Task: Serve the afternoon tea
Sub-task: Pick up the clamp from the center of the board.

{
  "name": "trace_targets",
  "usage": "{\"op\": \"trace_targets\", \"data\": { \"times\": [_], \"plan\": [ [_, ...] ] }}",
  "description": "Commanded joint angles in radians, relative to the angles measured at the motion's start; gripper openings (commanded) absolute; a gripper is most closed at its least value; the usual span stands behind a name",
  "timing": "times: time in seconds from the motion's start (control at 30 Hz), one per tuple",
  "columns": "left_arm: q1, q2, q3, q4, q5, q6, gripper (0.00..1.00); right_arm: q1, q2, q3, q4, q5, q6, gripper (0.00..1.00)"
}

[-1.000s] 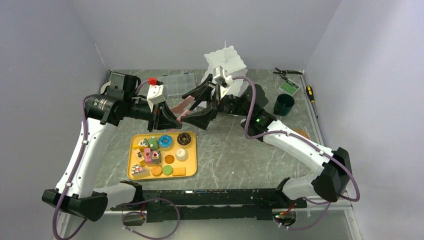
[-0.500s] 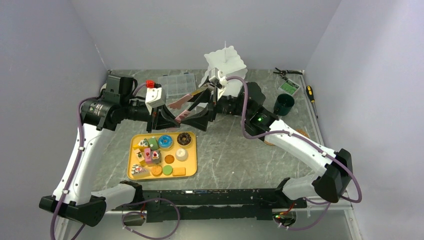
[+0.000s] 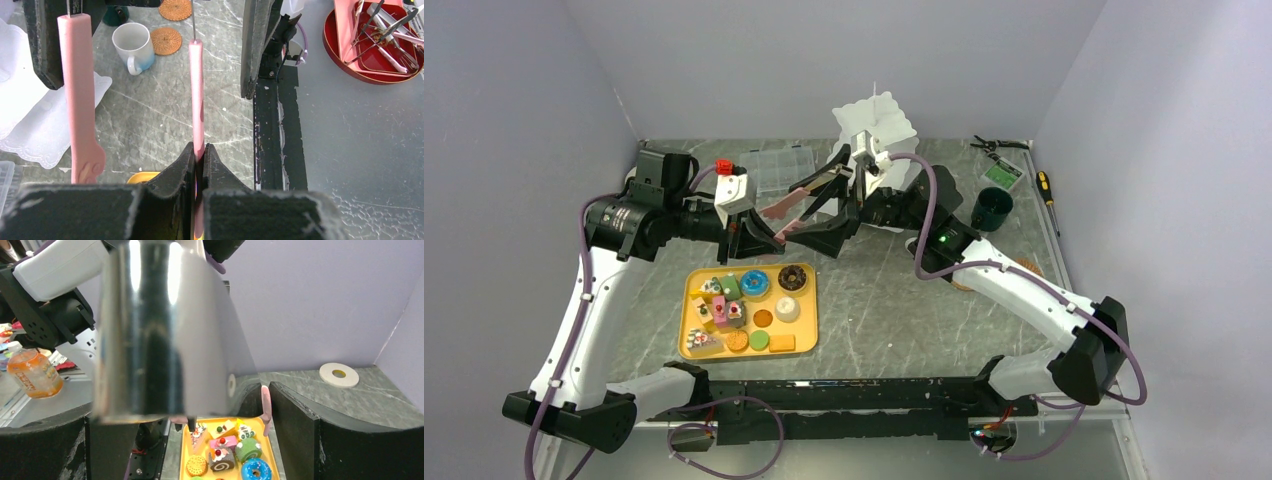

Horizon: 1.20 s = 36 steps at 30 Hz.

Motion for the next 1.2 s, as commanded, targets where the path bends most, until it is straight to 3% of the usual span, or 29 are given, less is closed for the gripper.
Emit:
{"op": "trace_targets", "data": {
  "times": [0.0,0.23,0.7,1.07,1.17],
  "plan": [
    [-0.004,-0.007,0.019,0.02,0.02,0.014,0.03,0.001,-0.006,0.04,0.014,-0.021,-0.007,0.95],
    [-0.005,-0.006,0.024,0.019,0.02,0.02,0.03,0.004,0.012,0.066,-0.036,-0.032,-0.024,0.9],
    [-0.006,-0.003,0.056,-0.016,0.014,0.047,0.03,0.011,-0.016,0.016,-0.04,0.039,-0.106,0.64],
    [-0.006,0.007,0.086,-0.071,0.027,0.085,0.03,-0.001,-0.036,-0.003,-0.016,0.003,-0.109,0.5],
    [-0.006,0.006,0.091,-0.089,0.028,0.103,0.03,-0.018,-0.041,-0.004,-0.011,-0.033,-0.087,0.58]
  ]
}}
